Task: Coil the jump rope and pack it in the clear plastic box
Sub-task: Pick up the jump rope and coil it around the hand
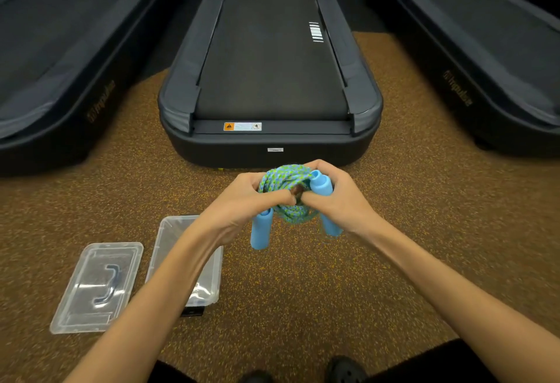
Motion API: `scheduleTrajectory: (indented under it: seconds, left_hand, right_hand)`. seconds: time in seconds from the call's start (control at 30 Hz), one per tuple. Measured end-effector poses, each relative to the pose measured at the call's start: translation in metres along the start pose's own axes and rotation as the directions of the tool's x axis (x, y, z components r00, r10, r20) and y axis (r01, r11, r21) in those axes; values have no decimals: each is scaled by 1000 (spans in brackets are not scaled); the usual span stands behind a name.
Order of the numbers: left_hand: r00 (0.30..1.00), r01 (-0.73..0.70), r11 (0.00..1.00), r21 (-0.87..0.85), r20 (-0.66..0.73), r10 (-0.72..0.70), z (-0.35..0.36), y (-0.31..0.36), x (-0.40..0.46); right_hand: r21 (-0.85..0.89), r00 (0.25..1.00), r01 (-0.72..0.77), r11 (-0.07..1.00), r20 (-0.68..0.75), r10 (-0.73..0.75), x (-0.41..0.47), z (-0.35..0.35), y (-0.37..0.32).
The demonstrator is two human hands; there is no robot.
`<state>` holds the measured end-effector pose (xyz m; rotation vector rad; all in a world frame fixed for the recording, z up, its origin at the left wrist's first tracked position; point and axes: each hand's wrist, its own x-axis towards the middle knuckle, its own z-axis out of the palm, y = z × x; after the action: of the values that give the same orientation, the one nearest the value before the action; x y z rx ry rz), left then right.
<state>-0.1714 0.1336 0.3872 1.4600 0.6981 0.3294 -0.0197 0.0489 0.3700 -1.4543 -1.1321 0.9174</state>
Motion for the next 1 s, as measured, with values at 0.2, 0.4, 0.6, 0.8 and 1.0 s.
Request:
scheduleTrajectory:
  seconds: [0.2, 0.4, 0.6, 0.8, 1.0]
  left_hand:
    - [988, 7, 1000, -15, 157, -5, 0, 3, -5]
    - [987, 22, 978, -209, 159, 12, -2, 6, -6]
    - [984, -4, 947, -322, 165, 60, -4, 10, -7]
    - [981, 23, 963, -267, 191, 29, -3, 9, -4]
    - [993, 29, 984, -174, 121, -8, -5, 6, -3]
  right_hand:
    - [-157, 990, 106, 982, -72, -118, -1, 4, 4]
    - [-37, 997, -19, 999, 69, 21, 4, -4, -8]
    - [141, 951, -208, 968, 262, 166, 4, -10, -8]
    - [145, 935, -193, 970, 326, 137, 4, -14, -8]
    - [33, 975, -118, 992, 192, 110, 3, -11, -3]
